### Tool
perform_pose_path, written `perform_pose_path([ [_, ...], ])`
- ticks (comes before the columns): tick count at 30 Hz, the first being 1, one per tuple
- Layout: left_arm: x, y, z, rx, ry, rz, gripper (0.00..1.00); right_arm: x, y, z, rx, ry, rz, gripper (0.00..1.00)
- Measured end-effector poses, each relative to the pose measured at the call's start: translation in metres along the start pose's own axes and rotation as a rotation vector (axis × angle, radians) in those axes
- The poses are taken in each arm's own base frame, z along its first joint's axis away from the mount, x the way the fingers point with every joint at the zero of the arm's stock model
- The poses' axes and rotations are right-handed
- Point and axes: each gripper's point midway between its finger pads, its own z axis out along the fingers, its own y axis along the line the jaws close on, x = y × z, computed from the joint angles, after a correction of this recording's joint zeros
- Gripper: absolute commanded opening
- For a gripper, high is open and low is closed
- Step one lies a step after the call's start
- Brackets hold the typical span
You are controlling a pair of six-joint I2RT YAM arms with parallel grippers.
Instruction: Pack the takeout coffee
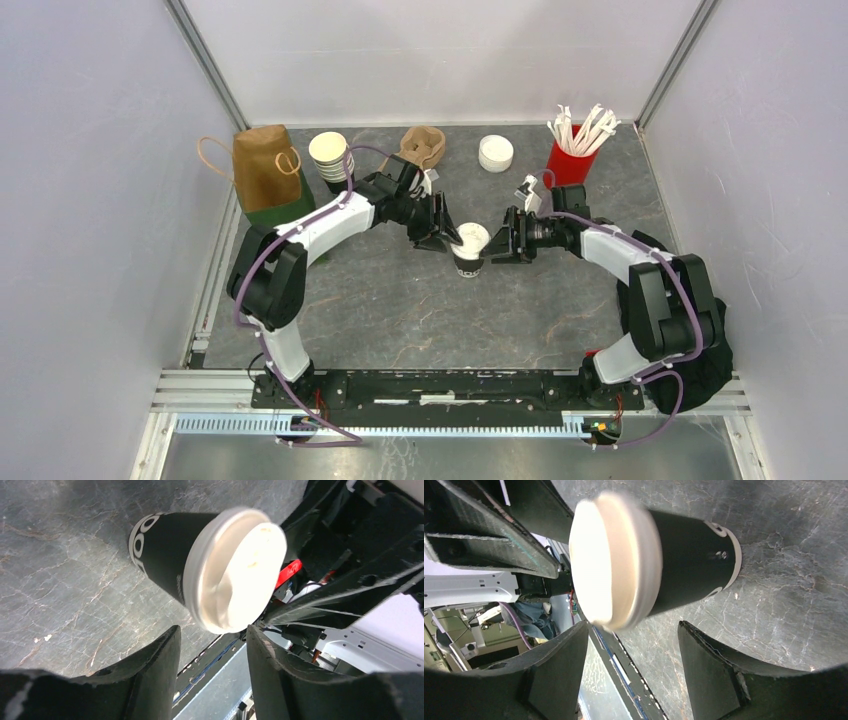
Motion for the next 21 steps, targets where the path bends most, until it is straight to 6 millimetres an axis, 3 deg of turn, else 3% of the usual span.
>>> perform_pose_path([
  [6, 0.002, 0.007, -0.002, -0.028, 0.006, -0.014, 0.58, -0.008, 0.01, -0.01, -0.002, -0.018, -0.022, 0.7],
  [13, 0.0, 0.008, -0.003, -0.032, 0.002, -0.018, 0.58, -0.015, 0.015, -0.013, -0.004, -0.025, -0.043, 0.46],
  [21, -0.003, 0.01, 0.002, -0.027, -0.001, -0.015, 0.56, -0.027, 0.007, -0.018, 0.006, -0.05, -0.022, 0.42],
])
